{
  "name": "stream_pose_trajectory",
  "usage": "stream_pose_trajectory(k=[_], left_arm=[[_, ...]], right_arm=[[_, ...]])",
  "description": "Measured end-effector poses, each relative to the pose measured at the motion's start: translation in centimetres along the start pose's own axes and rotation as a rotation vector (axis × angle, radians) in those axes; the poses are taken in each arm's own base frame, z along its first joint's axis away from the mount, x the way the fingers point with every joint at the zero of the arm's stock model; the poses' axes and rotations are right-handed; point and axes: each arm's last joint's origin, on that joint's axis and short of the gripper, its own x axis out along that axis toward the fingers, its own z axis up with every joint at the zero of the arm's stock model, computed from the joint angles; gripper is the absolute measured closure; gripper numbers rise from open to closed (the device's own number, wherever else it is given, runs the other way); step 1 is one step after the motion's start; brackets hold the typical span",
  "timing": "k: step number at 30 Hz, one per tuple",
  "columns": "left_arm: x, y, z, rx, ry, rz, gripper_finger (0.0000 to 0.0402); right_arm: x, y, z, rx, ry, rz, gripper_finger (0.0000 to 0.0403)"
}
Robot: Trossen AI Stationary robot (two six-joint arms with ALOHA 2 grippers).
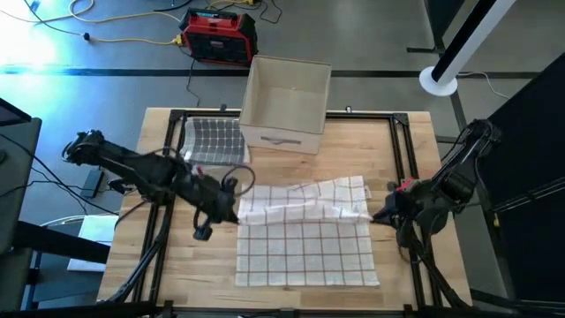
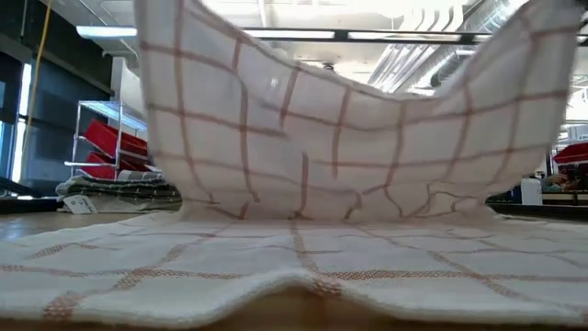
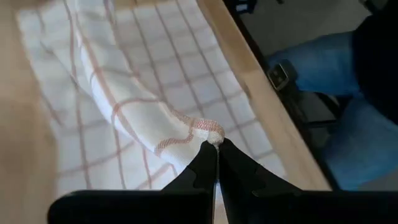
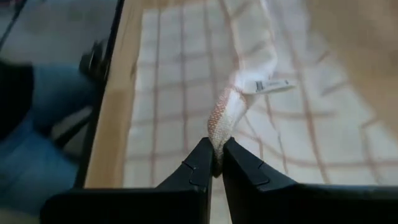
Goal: Fold towel
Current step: Fold the white squared towel
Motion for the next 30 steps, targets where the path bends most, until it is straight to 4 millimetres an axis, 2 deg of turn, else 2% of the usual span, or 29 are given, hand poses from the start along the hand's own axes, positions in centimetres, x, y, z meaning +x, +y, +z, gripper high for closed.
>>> stream_pose_trajectory(k=[9, 14, 20, 25, 30], left_arm=[[2.0, -3.1, -0.6, -0.106, -0.033, -0.077, 0.0402], [5.0, -3.6, -1.8, -0.178, 0.036, -0.069, 0.0401], [8.6, -4.0, -2.3, -0.237, 0.061, -0.181, 0.0402], [10.3, -4.2, -2.8, -0.319, 0.145, -0.256, 0.0402], [11.9, -4.4, -3.5, -0.44, 0.243, -0.294, 0.0401]], right_arm=[[2.9, 2.0, -1.3, 0.098, 0.3, 0.072, 0.0392], [4.6, 2.8, -1.9, 0.076, 0.379, 0.045, 0.0392], [6.5, 3.7, -3.0, 0.087, 0.541, 0.05, 0.0392], [7.6, 4.7, -3.5, 0.102, 0.634, 0.12, 0.0392], [8.7, 5.5, -3.6, 0.113, 0.648, 0.172, 0.0392]])
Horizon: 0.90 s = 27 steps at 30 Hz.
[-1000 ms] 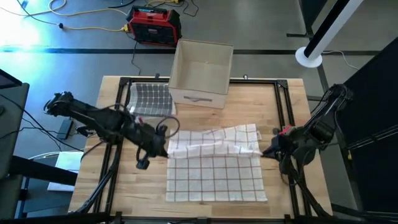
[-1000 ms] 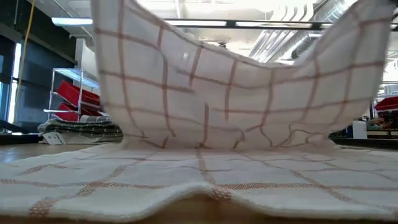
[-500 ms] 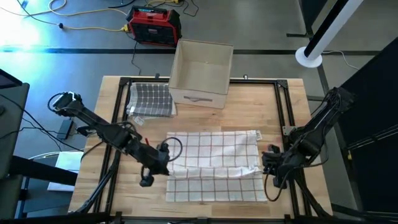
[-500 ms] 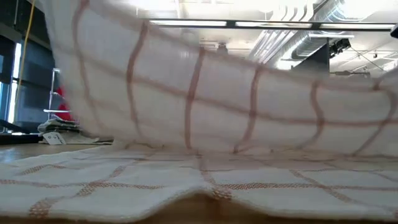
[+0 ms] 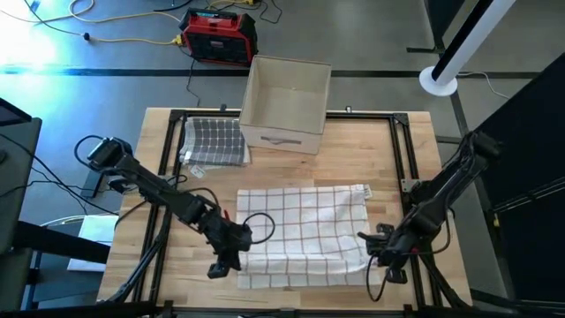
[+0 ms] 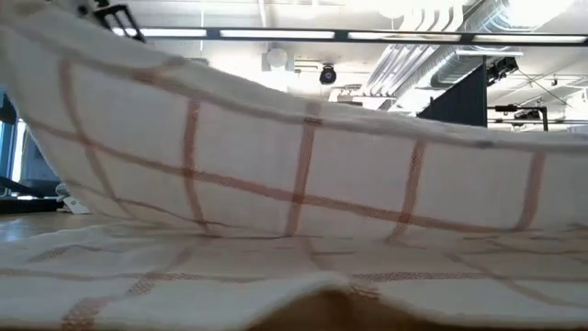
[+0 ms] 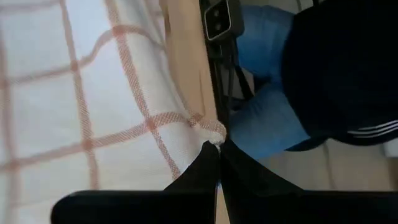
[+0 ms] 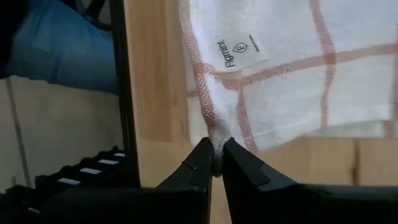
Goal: Fold towel
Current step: Fold the white squared towel
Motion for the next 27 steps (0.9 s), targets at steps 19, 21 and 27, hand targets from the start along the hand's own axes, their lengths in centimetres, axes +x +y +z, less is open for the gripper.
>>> stream_pose_trajectory(k=[19, 21, 27], left_arm=[[1.5, 0.7, -0.3, -0.19, 0.119, -0.037, 0.0255], [0.6, 0.9, -0.3, -0.128, 0.054, 0.06, 0.0265], [-0.9, 2.4, -0.5, 0.119, -0.221, 0.592, 0.0305]], right_arm=[[1.9, -0.1, 0.0, 0.347, 0.267, -0.056, 0.0224], [0.6, -0.3, 0.1, 0.347, 0.165, -0.123, 0.0236], [-1.5, -2.0, 0.6, 0.334, -0.36, -0.369, 0.0293]])
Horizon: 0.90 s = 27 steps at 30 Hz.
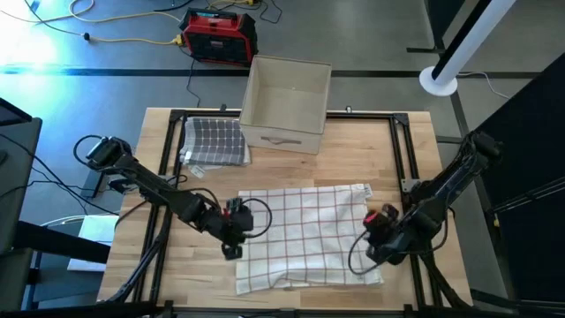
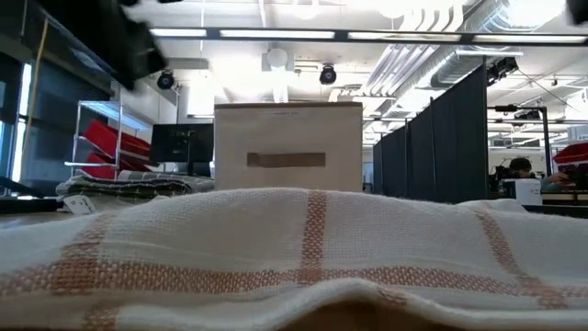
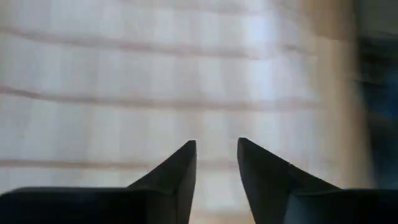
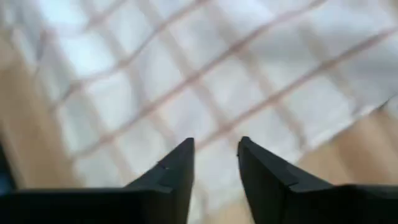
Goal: Fold towel
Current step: Fold the white squared towel
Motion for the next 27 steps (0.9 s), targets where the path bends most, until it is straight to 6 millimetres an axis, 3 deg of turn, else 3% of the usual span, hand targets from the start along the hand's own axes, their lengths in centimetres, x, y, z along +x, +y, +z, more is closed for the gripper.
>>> stream_pose_trajectory(k=[6, 9, 13, 19, 27], left_arm=[[3.1, 2.1, -3.0, 0.033, -0.048, 0.021, 0.0366], [4.3, 3.2, -5.2, -0.012, -0.034, 0.007, 0.0395], [5.1, 4.2, -7.6, -0.063, 0.014, 0.007, 0.0391], [5.3, 4.4, -9.4, -0.078, 0.062, -0.017, 0.0399], [4.9, 4.1, -9.5, -0.032, 0.104, -0.087, 0.0399]], right_arm=[[4.3, -2.0, -1.5, 0.12, -0.182, 0.033, 0.0388], [6.6, -3.2, -2.6, 0.182, -0.214, 0.108, 0.0394], [8.3, -4.8, -3.8, 0.235, -0.205, 0.122, 0.0398], [8.7, -5.2, -4.5, 0.215, -0.069, 0.122, 0.0402], [7.1, -2.9, -4.8, 0.074, 0.023, 0.215, 0.0403]])
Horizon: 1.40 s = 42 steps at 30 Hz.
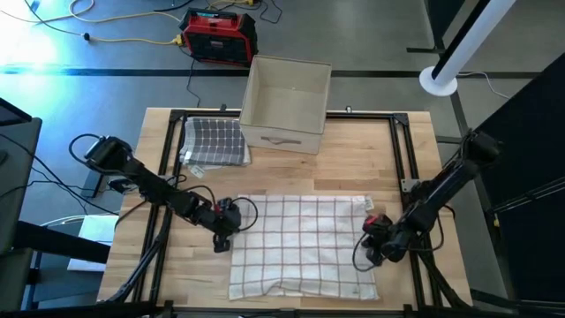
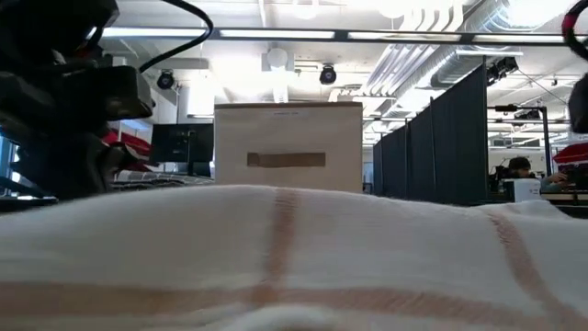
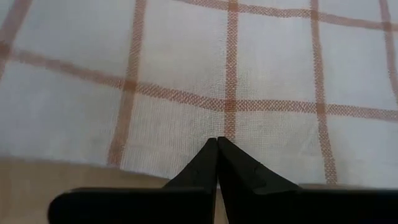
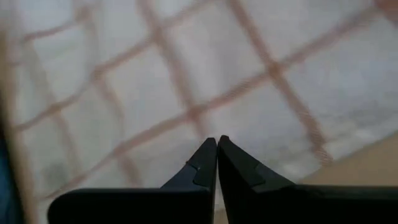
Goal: Fold towel
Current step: Fold the white squared towel
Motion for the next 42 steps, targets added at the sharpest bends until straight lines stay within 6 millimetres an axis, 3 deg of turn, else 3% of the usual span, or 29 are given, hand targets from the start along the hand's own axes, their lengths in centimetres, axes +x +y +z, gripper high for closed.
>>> stream_pose_trajectory(k=[4, 8, 13, 16, 20, 25, 31, 42], left_arm=[[-1.5, -0.2, 1.3, 0.06, -0.022, -0.042, 0.0399], [-3.9, 0.4, 3.2, 0.117, -0.087, 0.041, 0.0399], [-6.1, 2.5, 5.1, 0.151, -0.193, 0.084, 0.0388], [-6.4, 4.2, 5.6, 0.134, -0.189, 0.065, 0.0364], [-6.4, 6.1, 6.1, 0.12, -0.18, 0.056, 0.0312], [-6.4, 7.9, 5.9, 0.064, -0.138, 0.07, 0.0235], [-5.5, 8.4, 5.7, 0.092, -0.086, 0.084, 0.0172], [-1.6, 8.8, 5.3, 0.107, 0.038, 0.092, 0.0163]], right_arm=[[-2.1, 2.5, 1.6, -0.163, -0.053, -0.06, 0.0403], [-5.1, 4.0, 4.2, -0.334, -0.091, -0.224, 0.0403], [-7.5, 2.3, 8.3, -0.228, 0.061, -0.412, 0.0391], [-8.0, 0.4, 10.1, -0.161, 0.16, -0.358, 0.0367], [-8.3, -1.9, 12.0, -0.199, 0.138, -0.305, 0.0314], [-7.3, -4.5, 13.0, -0.257, 0.129, -0.289, 0.0227], [-3.7, -7.9, 11.8, -0.276, 0.119, -0.28, 0.0139], [-1.5, -9.1, 11.6, -0.244, 0.101, -0.23, 0.0124]])
